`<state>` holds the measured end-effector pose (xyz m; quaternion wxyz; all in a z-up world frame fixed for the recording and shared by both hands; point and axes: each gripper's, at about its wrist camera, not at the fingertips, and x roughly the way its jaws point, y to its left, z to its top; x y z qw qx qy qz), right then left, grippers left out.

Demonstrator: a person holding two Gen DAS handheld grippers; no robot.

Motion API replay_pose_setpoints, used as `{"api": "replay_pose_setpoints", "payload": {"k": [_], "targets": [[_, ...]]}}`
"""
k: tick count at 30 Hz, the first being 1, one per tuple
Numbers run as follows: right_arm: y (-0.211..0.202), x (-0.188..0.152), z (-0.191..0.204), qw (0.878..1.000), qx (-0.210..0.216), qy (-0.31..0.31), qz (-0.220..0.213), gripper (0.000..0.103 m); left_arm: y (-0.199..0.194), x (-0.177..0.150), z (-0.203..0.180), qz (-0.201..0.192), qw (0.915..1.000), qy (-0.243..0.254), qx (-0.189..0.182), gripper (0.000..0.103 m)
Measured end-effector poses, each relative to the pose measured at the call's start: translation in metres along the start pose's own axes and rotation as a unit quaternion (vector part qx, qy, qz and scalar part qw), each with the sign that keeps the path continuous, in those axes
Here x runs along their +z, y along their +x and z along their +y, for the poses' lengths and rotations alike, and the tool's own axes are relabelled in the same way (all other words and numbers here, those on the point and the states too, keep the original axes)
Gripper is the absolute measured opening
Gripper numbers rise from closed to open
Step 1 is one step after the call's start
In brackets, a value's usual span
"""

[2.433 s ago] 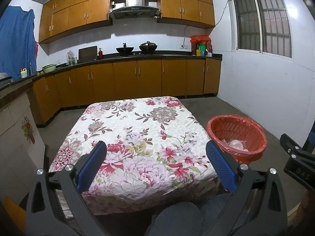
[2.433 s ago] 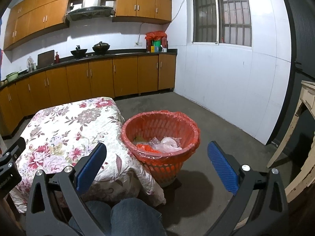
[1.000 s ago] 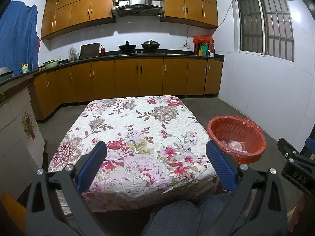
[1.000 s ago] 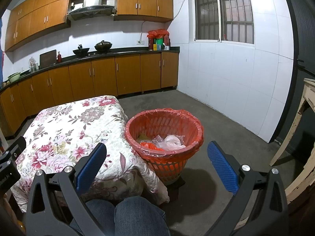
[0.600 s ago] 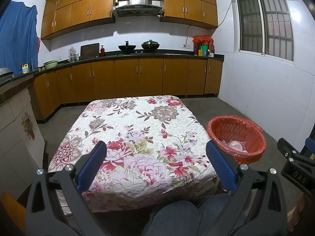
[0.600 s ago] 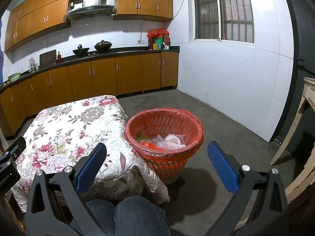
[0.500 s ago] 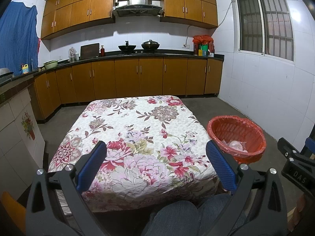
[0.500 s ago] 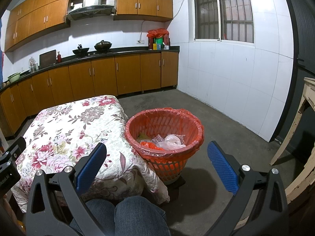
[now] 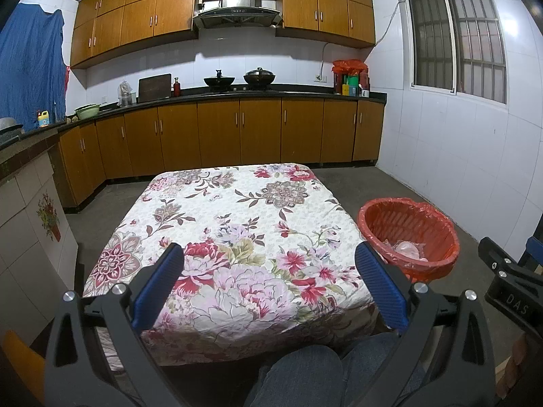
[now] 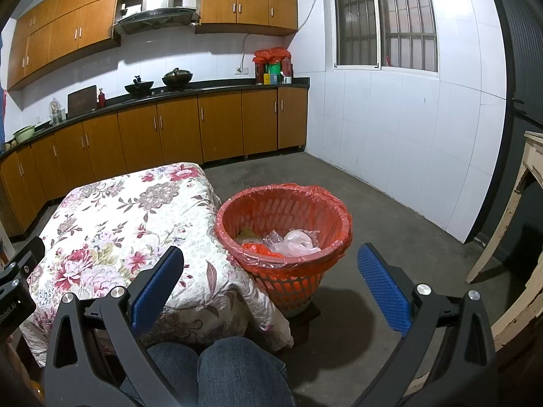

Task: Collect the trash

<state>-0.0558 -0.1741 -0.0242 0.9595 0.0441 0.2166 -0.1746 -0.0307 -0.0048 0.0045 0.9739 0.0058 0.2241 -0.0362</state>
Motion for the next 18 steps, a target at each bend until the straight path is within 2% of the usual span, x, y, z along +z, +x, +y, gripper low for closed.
{"api": "replay_pose_setpoints", "payload": {"k": [18], "targets": [[-0.0001,0.0015,-0.0008,1.000,0.000,0.000,0.001,0.101,-0.0002,0.0003,-0.0002,0.000,1.0000,0.000,0.000,0.099]]}}
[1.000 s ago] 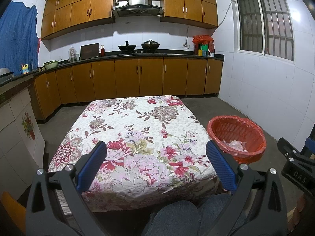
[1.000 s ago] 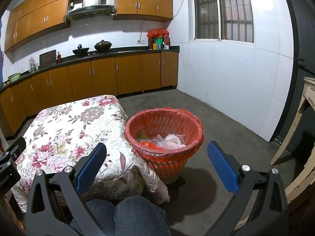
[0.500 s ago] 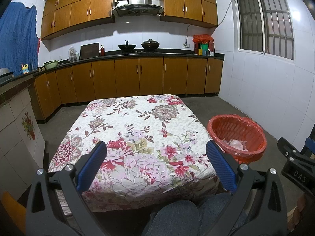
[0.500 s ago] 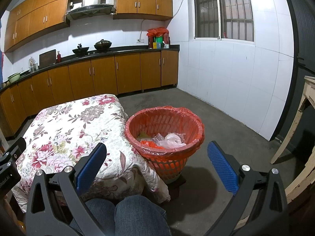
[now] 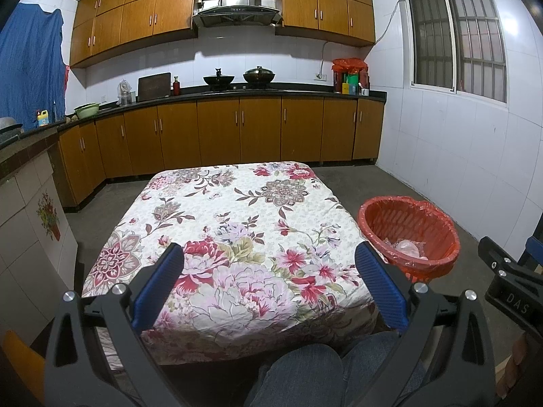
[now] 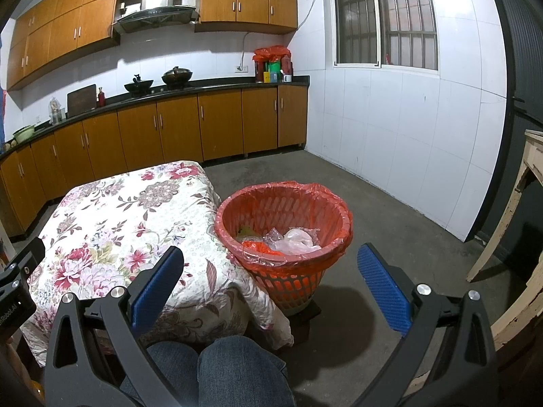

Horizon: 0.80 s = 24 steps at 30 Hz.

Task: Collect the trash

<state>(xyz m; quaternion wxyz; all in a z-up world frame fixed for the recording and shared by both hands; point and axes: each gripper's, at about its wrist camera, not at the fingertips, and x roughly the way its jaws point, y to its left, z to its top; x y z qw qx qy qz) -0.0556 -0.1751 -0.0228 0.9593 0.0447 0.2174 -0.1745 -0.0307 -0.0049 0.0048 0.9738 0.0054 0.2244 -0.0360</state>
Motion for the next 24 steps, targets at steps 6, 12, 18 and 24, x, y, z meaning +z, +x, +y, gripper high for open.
{"api": "replay_pose_setpoints", "payload": {"k": [6,12,18,24], "targets": [[0.0000,0.0007,-0.0005,1.000,0.000,0.000,0.000,0.101,0.0000,0.0001,0.0002,0.001,1.0000,0.000,0.000,0.099],[-0.0002,0.0000,-0.0002,1.000,0.000,0.001,0.001,0.101,-0.0001,-0.0029,0.0002,0.002,1.0000,0.001,0.001,0.099],[-0.0010,-0.0003,0.0004,1.000,0.000,0.001,0.001,0.101,0.0004,-0.0046,0.0006,0.002,1.0000,0.001,0.002,0.099],[-0.0001,0.0009,-0.0010,1.000,0.001,0.001,0.002,0.101,0.0001,-0.0048,0.0007,0.003,1.0000,0.001,0.001,0.099]]}}
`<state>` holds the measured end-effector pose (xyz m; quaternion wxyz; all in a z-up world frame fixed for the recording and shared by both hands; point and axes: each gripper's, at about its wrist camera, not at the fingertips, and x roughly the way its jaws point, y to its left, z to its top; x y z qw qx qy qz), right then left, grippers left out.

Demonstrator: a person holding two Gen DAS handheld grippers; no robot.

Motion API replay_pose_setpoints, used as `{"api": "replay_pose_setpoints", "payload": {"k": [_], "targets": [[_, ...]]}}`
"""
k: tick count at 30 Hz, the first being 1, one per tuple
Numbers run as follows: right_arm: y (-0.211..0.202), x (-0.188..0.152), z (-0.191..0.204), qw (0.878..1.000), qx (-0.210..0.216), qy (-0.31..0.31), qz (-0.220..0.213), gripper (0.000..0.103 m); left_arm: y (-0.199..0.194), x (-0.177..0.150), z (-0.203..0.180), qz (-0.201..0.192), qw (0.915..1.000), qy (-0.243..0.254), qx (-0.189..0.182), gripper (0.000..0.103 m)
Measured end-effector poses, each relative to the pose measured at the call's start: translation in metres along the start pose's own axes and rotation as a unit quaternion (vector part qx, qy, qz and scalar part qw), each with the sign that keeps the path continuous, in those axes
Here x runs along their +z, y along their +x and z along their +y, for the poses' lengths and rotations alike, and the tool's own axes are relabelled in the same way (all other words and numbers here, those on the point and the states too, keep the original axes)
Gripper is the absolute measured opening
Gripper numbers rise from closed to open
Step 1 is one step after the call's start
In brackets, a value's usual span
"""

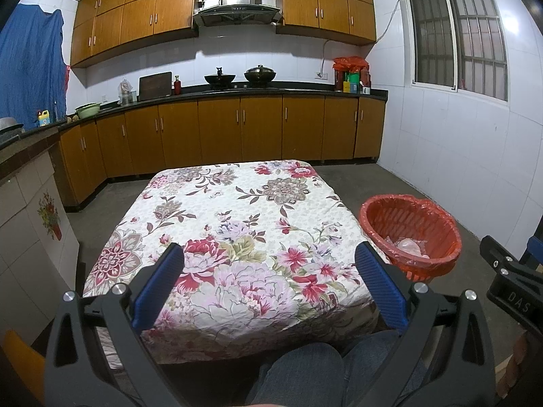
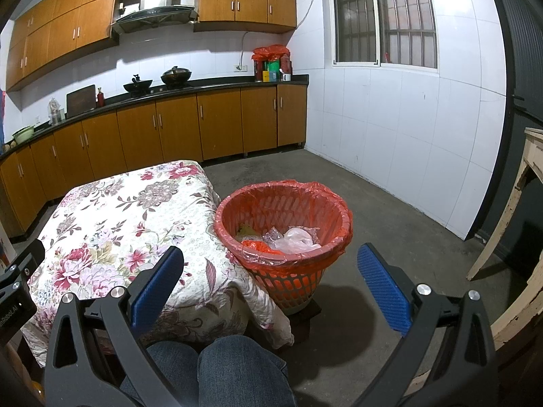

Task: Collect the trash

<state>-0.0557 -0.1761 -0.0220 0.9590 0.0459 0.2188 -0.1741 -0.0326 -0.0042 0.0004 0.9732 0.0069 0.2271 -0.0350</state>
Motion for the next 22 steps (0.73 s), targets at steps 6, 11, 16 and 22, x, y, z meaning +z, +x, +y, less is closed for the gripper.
{"api": "replay_pose_setpoints", "payload": {"k": [6,11,16,22], "targets": [[-0.0006,-0.0003,0.0007,1.000,0.000,0.001,0.001,0.101,0.0001,-0.0018,0.0010,0.001,1.0000,0.000,0.000,0.099],[0.0001,-0.0005,0.0000,1.000,0.000,0.001,0.002,0.101,0.0003,-0.0034,0.0015,0.002,1.0000,-0.001,-0.001,0.099],[-0.0005,-0.0013,0.0003,1.000,0.000,0.001,0.002,0.101,0.0015,-0.0045,0.0029,0.007,1.0000,-0.002,-0.001,0.099],[-0.0025,-0.0035,0.0016,1.000,0.001,0.001,0.003,0.101,0.0009,-0.0043,0.0029,0.009,1.0000,-0.002,-0.001,0.099]]}}
